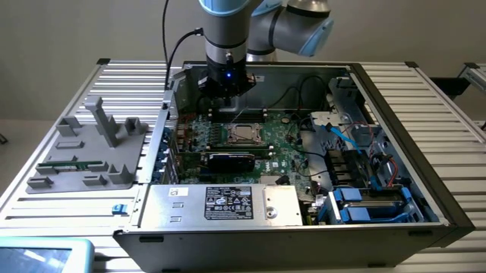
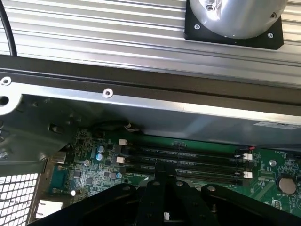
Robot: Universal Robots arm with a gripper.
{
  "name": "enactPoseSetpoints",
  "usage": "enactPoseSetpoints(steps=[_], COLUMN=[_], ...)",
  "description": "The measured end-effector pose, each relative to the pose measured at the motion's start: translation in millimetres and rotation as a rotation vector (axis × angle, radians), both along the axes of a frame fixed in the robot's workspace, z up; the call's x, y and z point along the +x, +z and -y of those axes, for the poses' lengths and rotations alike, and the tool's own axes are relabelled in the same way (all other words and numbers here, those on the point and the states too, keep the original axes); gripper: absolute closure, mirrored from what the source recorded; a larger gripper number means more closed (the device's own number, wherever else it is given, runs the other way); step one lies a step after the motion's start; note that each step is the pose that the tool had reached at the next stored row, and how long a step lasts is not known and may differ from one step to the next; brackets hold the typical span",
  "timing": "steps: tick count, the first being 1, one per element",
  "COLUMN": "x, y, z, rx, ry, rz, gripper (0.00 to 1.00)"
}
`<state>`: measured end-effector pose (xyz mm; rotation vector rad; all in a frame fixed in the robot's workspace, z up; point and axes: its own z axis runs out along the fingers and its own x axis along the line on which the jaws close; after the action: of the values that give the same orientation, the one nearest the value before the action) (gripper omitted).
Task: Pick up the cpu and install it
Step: 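Install the first cpu locking lever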
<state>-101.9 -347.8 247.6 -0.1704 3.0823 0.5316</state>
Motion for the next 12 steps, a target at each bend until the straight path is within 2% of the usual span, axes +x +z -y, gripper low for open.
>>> enactPoseSetpoints(steps=[1,5,6,11,12], x=[0.0,0.0,0.0,0.0,0.0], y=[-0.1,-0.3,-0.6,-3.9,-4.4], z=[2.0,2.6,3.2,6.3,6.8], rx=[0.0013,0.0027,0.0054,0.0309,0.033], ry=[0.0,0.0,-0.002,-0.021,-0.023], rz=[-0.0001,0.0,0.0,0.0003,0.0004], gripper=[0.91,0.91,0.91,0.91,0.91])
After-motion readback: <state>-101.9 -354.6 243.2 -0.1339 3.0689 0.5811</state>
